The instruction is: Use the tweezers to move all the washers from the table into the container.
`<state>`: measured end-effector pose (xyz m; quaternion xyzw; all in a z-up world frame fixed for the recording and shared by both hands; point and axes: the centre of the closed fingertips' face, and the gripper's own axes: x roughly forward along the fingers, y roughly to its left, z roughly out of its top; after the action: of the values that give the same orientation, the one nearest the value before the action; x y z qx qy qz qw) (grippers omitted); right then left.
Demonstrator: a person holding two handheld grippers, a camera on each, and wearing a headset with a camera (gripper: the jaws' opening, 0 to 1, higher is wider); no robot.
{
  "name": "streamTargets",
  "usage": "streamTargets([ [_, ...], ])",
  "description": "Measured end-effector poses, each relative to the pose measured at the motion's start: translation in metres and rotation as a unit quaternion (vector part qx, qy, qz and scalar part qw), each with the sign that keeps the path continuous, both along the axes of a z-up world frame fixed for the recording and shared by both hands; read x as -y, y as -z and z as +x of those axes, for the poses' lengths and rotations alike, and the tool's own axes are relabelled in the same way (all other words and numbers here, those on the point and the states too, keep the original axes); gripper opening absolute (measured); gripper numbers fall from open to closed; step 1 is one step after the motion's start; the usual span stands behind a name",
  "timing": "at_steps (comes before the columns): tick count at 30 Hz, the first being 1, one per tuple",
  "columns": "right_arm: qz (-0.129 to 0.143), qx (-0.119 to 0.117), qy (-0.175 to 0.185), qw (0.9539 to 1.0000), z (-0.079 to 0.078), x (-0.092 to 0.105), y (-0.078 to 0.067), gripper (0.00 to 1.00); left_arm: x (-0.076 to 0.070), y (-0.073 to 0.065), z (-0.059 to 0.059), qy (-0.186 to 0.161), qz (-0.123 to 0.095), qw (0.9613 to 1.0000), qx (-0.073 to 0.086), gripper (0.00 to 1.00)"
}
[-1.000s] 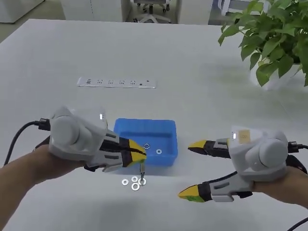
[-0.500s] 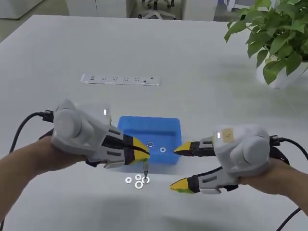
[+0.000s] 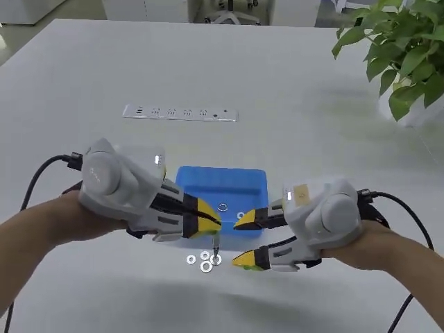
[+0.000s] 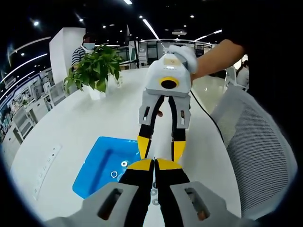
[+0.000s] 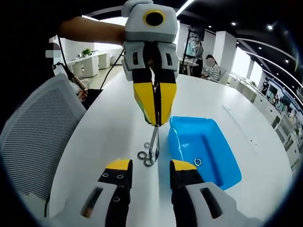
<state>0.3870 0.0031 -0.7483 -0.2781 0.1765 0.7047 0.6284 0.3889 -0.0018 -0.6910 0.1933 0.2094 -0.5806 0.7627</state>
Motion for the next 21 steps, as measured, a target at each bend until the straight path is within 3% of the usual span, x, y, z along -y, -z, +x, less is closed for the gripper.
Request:
streamTargets([
  [21,-0.024,-0.001,-0.034,0.9991,0.0,-0.028,0.023,0.16,-0.004,0.002,0.001,0.003,0.001,1.0,-0.008,0.05],
])
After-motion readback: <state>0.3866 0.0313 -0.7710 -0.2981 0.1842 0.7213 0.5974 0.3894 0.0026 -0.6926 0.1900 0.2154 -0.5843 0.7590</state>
